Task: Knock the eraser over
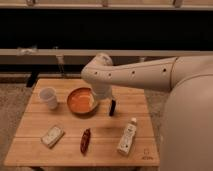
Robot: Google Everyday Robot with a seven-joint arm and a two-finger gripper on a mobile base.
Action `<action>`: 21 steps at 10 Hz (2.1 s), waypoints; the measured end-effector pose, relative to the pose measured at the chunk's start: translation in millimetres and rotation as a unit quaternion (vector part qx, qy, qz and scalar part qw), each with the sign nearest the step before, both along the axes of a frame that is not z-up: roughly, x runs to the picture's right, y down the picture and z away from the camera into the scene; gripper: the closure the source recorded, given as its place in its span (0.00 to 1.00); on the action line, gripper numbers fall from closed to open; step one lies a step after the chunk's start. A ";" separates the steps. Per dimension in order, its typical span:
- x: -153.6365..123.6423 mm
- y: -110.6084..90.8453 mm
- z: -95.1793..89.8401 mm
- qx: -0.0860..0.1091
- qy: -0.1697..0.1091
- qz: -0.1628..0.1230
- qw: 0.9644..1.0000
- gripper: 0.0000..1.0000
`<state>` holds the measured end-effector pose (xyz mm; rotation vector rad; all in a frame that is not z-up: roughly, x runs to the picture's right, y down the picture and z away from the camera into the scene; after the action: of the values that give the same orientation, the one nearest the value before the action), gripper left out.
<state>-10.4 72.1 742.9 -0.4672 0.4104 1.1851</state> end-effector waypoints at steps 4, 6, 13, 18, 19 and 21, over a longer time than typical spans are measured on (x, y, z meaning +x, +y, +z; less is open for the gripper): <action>0.4 0.0 0.0 0.000 0.000 0.000 1.000 0.20; 0.2 -0.7 0.1 0.000 0.000 0.001 1.000 0.20; 85.0 -1.2 54.3 -0.013 0.052 0.022 0.998 0.20; 105.7 5.7 89.1 -0.023 0.073 0.028 0.997 0.20; 111.9 3.4 91.3 -0.020 0.080 0.032 0.996 0.20; 130.8 -1.0 91.5 -0.012 0.100 0.046 0.994 0.20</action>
<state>120.4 71.1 834.4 -0.3936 0.5810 1.3222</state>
